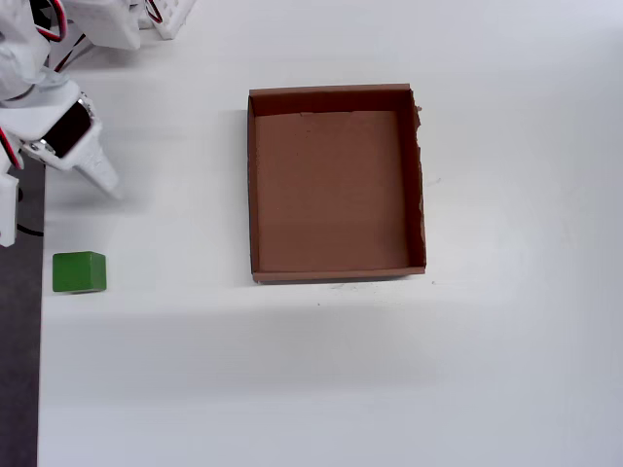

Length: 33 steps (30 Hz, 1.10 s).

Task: Grasp a green cube and put it in a box.

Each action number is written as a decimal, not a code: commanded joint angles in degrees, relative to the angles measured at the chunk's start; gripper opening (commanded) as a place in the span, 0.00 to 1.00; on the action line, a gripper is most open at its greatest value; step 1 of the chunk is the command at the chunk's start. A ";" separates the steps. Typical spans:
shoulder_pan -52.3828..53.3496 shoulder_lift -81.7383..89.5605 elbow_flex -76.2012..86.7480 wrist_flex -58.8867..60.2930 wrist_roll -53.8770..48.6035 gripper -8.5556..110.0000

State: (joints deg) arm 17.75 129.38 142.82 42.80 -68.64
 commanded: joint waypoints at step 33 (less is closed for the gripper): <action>-0.70 -31.64 -24.61 -15.21 -21.62 0.31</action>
State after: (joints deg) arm 17.58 97.38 121.29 28.92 -89.47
